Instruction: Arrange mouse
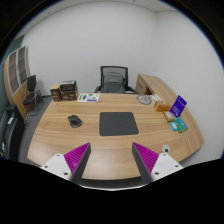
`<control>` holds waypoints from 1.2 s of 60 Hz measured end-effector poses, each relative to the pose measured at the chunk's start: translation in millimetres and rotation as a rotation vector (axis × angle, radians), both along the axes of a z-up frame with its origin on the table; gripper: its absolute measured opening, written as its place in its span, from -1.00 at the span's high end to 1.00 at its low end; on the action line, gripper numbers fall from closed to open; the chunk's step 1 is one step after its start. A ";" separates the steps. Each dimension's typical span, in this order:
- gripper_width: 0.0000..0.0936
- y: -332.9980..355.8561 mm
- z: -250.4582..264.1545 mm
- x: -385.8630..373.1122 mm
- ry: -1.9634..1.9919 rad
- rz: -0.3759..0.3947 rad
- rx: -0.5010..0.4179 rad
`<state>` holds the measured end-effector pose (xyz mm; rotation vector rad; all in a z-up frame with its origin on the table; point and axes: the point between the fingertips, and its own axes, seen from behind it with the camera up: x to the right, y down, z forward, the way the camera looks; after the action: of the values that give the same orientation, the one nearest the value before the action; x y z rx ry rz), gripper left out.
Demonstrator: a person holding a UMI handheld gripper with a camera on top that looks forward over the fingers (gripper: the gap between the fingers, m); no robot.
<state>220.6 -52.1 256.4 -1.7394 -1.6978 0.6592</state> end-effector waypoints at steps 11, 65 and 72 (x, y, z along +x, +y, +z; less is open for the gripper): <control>-0.84 -7.1 -10.0 -13.1 0.004 0.008 -0.014; -0.84 -213.2 -117.4 -159.2 0.012 0.199 -0.043; -0.84 -225.0 -141.4 -178.8 0.008 0.196 -0.036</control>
<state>41.8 -277.1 115.1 -1.6044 -1.8773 0.7867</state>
